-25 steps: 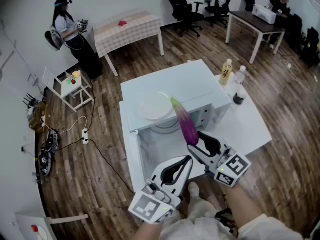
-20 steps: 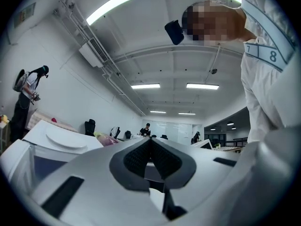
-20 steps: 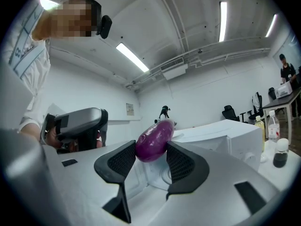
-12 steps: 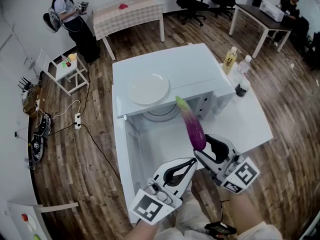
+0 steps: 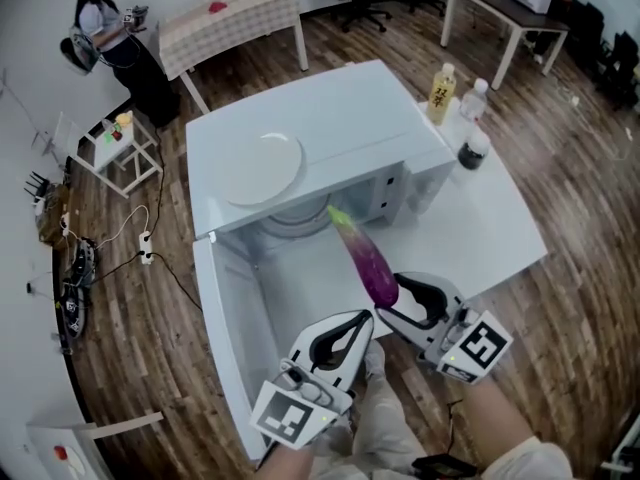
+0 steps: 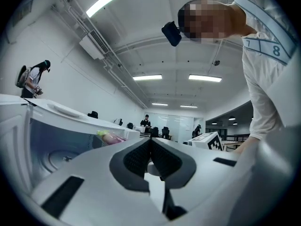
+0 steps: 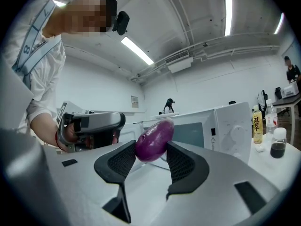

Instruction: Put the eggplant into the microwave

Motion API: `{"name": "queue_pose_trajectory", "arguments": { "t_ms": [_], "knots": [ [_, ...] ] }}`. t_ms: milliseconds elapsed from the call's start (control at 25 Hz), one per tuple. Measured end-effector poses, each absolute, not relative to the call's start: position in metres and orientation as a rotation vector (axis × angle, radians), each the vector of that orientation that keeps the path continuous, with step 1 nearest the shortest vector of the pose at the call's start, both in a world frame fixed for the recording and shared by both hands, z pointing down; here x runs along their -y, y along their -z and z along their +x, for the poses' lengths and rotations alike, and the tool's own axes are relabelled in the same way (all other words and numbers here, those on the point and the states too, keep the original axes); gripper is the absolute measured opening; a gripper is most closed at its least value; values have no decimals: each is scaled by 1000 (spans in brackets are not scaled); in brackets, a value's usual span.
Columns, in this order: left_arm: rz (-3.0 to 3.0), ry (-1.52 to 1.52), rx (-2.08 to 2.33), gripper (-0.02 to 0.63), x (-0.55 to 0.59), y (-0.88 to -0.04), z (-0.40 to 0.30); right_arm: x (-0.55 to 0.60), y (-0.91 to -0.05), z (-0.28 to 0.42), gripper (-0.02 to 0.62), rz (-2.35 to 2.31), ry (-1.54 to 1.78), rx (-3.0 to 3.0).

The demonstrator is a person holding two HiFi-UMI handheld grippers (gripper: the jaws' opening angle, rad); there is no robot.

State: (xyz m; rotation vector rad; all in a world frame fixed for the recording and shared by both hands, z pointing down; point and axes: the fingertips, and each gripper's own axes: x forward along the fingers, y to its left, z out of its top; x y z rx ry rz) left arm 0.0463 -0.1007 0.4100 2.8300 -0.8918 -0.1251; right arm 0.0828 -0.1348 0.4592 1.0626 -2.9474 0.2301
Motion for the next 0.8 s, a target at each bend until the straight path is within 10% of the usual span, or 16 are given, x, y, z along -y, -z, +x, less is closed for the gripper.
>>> {"name": "queue_pose_trajectory", "arguments": {
  "t_ms": [800],
  "knots": [
    [2755,-15,1010,2,118,-448,23,255,-535,28,224,957,-323,2872]
  ]
}}
